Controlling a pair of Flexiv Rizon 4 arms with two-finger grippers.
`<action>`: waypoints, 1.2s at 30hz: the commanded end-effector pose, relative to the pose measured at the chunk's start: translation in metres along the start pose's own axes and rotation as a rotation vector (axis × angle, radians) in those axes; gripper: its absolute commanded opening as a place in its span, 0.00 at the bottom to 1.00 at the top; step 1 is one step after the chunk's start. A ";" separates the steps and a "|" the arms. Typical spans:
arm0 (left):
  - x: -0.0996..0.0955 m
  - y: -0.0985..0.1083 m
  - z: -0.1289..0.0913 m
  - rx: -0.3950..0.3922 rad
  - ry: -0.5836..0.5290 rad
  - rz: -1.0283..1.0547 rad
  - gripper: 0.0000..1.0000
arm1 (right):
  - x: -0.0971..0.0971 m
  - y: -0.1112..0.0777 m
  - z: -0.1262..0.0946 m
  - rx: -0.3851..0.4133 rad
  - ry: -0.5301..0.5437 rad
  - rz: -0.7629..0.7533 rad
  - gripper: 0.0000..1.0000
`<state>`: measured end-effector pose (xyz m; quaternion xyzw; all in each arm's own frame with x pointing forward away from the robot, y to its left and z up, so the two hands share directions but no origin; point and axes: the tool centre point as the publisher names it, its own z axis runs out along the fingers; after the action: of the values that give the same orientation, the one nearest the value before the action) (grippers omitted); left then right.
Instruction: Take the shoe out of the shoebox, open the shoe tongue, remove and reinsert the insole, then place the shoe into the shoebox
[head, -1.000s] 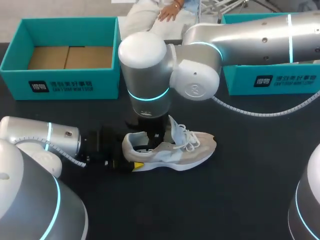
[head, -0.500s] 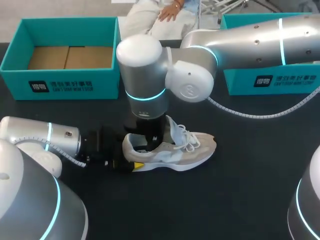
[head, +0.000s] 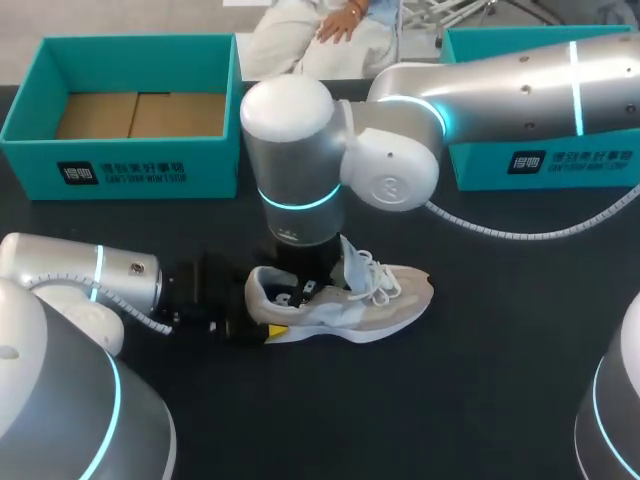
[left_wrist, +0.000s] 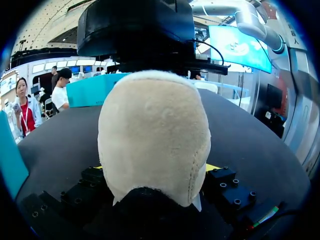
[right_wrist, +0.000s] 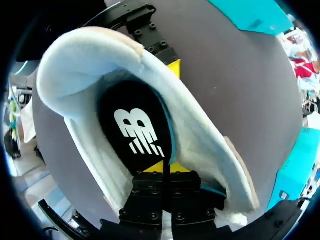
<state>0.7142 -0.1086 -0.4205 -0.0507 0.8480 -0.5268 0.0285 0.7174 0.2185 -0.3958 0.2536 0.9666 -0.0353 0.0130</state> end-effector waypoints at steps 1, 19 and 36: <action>0.002 0.006 0.003 -0.002 -0.001 -0.001 0.00 | -0.011 -0.043 -0.038 -0.104 -0.062 0.080 0.00; 0.002 0.006 0.003 -0.002 -0.001 -0.001 0.00 | -0.012 -0.008 -0.070 -0.203 -0.035 -0.061 0.00; 0.002 0.006 0.003 -0.002 -0.001 -0.001 0.00 | -0.010 0.040 -0.106 -0.367 0.056 -0.262 0.00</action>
<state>0.7143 -0.1083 -0.4206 -0.0512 0.8479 -0.5268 0.0286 0.7422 0.2592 -0.2899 0.1274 0.9818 0.1362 0.0350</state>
